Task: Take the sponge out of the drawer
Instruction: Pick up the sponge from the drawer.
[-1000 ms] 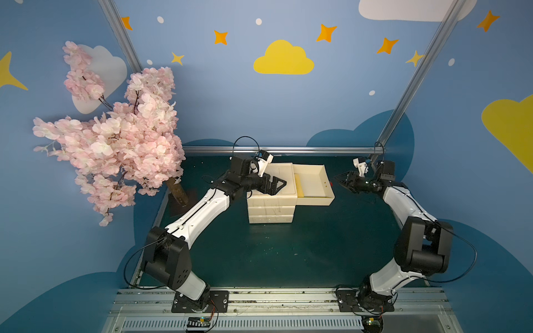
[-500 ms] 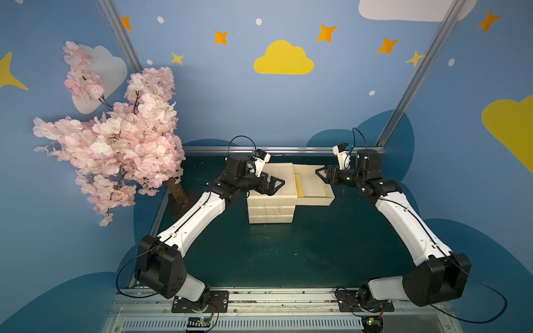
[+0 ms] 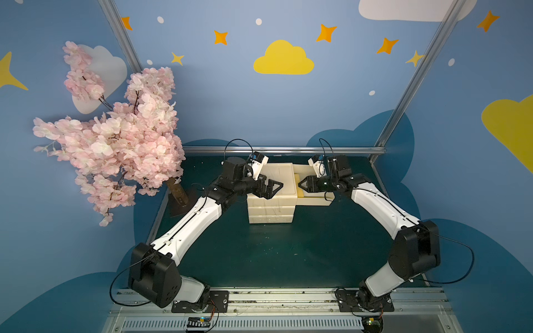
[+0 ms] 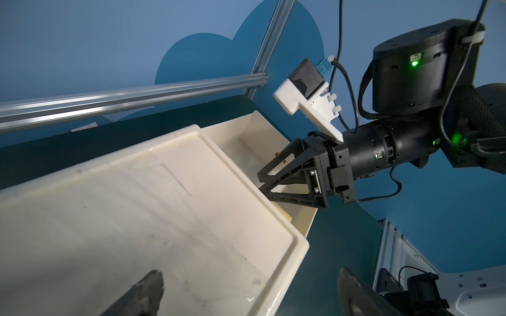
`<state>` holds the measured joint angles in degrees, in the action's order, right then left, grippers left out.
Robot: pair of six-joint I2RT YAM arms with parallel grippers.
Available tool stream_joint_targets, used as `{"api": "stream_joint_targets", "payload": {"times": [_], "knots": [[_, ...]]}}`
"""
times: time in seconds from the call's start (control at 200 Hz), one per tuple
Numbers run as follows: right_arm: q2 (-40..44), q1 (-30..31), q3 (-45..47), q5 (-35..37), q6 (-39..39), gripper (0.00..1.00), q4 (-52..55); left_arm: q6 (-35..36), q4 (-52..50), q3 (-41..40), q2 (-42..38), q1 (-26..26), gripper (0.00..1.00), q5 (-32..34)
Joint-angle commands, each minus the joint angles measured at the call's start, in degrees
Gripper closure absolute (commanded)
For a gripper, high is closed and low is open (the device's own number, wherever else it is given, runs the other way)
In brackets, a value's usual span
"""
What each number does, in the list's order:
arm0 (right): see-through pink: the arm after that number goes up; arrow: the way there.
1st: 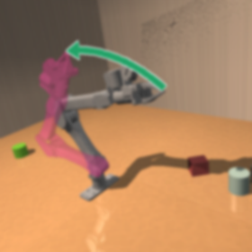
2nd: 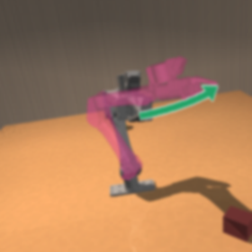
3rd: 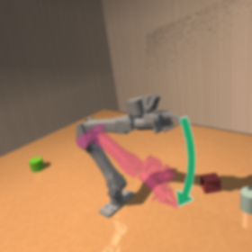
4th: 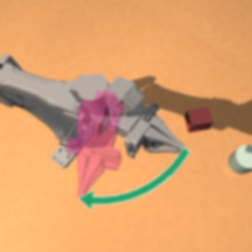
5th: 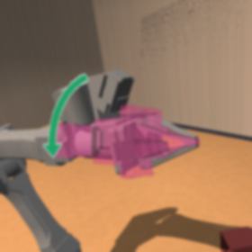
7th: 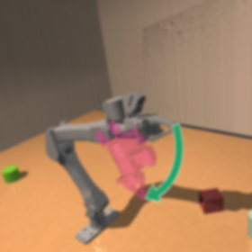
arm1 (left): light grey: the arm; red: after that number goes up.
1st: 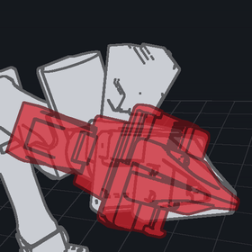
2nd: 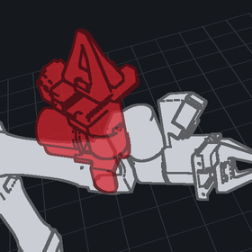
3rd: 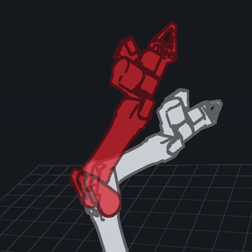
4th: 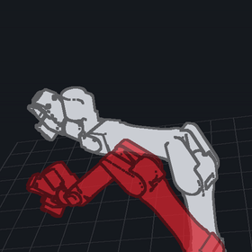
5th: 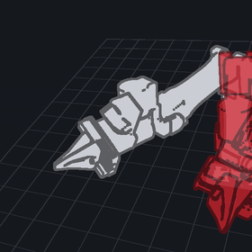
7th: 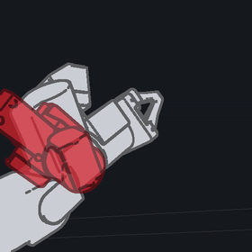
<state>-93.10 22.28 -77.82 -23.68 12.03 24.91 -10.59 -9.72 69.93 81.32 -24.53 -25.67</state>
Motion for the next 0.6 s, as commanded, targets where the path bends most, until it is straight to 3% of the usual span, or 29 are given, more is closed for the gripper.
{"api": "stream_joint_targets", "payload": {"times": [0.0, 0.28, 0.471, 0.596], "knots": [[-1.52, 0.57, -2.49, -0.83, 0.86, 0.49, 1.23, 0.31, 0.92, -0.41, -0.81, 0.23, 0.01, 0.01], [-4.06, 1.83, -4.22, -1.87, 0.98, 0.6, 2.38, 0.16, 1.25, -0.92, -0.99, 0.45, 0.01, 0.07], [-4.55, 2.19, -4.53, -1.57, 0.62, 0.88, 3.36, -0.03, 1.63, -1.08, -0.9, 0.61, 0.01, -0.08], [-4.46, 2.31, -4.53, -1.21, 0.2, 0.99, 3.76, -0.17, 1.81, -1.27, -0.93, 0.69, 0.01, -0.12]]}}
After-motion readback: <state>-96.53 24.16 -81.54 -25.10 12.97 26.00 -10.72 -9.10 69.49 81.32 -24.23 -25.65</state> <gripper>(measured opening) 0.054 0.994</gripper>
